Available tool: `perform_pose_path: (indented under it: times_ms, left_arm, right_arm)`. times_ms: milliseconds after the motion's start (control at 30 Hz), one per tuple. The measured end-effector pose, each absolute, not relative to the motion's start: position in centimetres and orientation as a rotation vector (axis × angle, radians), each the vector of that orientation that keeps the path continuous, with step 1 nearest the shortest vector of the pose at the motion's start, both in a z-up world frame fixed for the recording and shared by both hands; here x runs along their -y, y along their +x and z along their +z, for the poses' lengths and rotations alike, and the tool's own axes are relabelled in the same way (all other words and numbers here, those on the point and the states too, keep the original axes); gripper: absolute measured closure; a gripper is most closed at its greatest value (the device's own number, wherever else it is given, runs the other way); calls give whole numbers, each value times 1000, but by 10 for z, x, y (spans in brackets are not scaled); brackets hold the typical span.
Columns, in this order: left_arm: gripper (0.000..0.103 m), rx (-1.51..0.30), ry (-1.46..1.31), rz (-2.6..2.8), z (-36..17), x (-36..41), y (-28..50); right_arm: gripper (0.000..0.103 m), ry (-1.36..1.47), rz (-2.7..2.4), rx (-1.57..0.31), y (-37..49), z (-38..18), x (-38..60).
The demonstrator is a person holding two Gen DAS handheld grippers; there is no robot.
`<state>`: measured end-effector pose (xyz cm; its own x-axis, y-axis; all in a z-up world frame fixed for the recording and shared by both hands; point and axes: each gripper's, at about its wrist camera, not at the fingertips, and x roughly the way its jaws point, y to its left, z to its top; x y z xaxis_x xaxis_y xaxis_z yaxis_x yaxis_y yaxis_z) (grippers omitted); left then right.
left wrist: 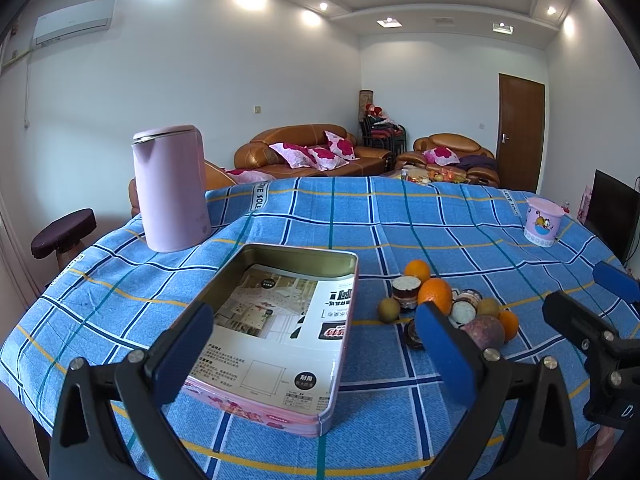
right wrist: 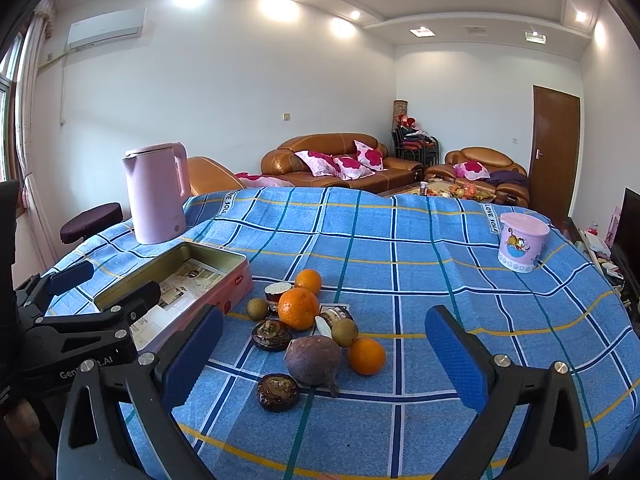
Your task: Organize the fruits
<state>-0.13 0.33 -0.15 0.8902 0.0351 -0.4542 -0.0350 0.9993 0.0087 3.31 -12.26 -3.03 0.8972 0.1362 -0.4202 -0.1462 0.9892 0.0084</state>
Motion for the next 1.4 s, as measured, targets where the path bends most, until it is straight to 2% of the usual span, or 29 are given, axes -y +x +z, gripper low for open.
perform_pose_path:
  times_ms: [900,1200,1300,1400]
  left_arm:
    - [0,-487,9,30,-9,3,-1]
    - [0,-506,61,-89,-25,42,-6]
    - [5,-537,80,-158,-34,60,-6]
    - [15,-567,101,-202,-43,75,-4]
  right_arm:
    - [1,-10,136,-447,31,-42,133]
    - [1,43,44,-500,28,-66,178]
    - [1,60,32,-505,27,-71,188]
    - [1,71,19,-506,29,-74,195]
